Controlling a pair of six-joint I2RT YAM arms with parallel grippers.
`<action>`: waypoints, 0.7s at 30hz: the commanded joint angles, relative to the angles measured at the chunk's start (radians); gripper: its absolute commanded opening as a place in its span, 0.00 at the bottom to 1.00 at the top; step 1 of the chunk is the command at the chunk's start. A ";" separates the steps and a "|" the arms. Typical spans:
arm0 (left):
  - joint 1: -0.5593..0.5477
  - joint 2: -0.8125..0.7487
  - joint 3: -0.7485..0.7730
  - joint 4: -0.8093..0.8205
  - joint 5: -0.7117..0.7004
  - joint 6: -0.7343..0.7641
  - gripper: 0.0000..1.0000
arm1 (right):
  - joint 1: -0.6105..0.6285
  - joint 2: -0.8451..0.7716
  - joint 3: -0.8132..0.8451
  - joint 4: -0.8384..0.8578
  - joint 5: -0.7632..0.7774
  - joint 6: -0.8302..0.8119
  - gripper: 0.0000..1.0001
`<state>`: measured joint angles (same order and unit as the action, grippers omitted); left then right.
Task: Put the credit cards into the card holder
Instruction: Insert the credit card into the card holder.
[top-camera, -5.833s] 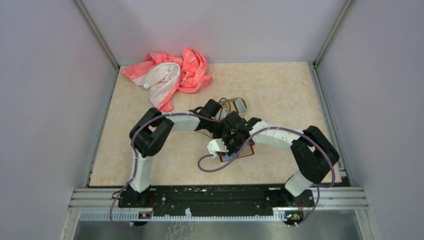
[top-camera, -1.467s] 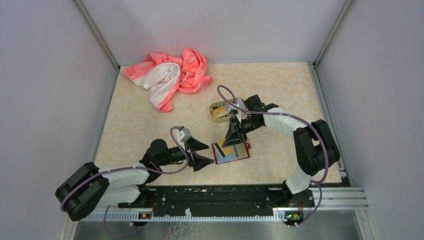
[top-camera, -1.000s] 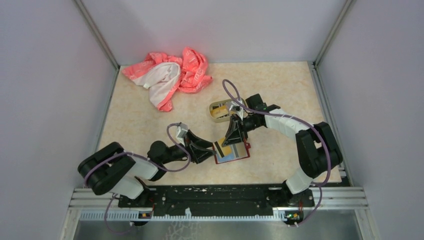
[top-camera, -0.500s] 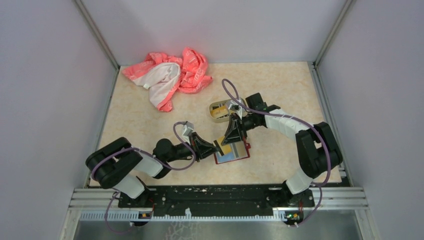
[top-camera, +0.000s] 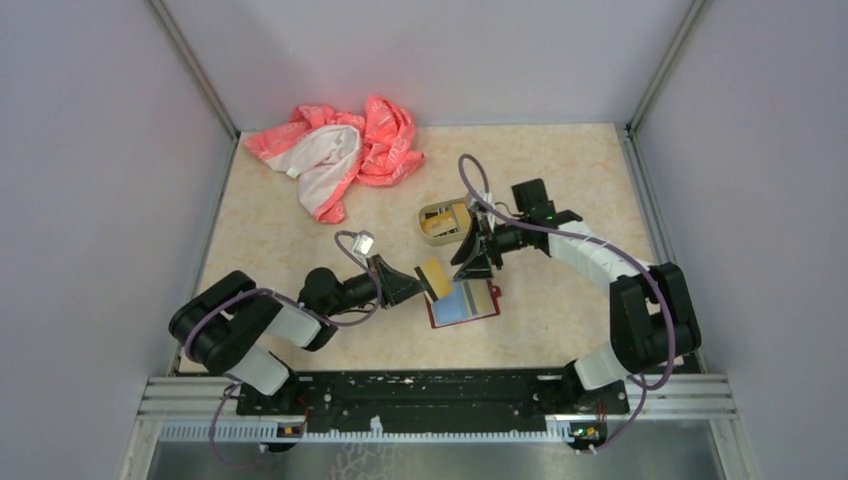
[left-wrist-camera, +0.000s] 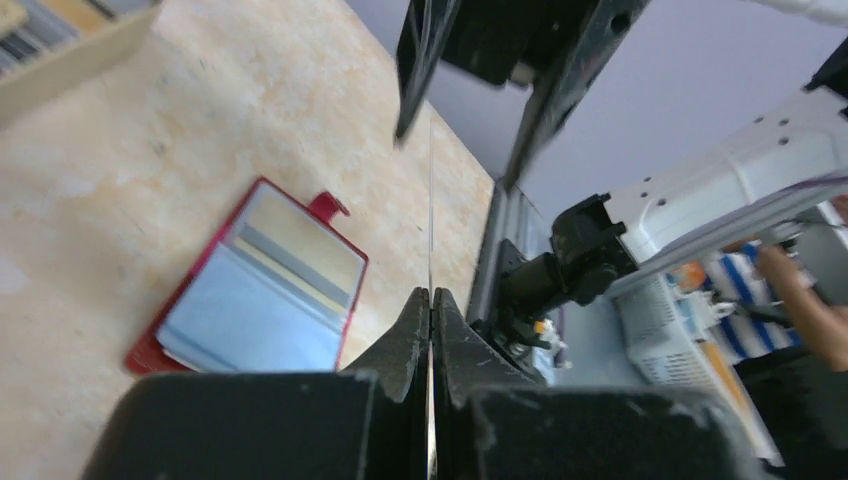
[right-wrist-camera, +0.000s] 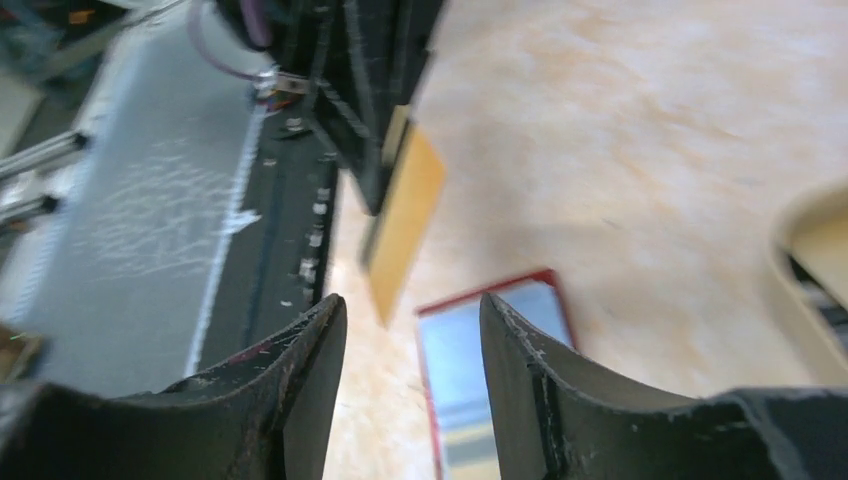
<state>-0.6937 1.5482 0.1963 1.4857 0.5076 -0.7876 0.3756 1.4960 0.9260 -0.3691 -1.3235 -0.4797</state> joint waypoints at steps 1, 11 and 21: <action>0.029 0.026 0.035 -0.130 0.177 -0.219 0.00 | -0.130 -0.113 0.055 -0.026 0.155 -0.057 0.53; 0.025 0.102 0.173 -0.462 0.254 -0.310 0.00 | -0.150 -0.079 0.137 -0.254 0.447 -0.143 0.50; -0.092 0.127 0.218 -0.556 -0.093 -0.288 0.00 | -0.150 -0.105 -0.027 -0.031 0.656 0.046 0.46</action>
<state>-0.7223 1.6691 0.4026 0.9489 0.6048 -1.0817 0.2218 1.4055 0.8997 -0.4862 -0.7715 -0.4973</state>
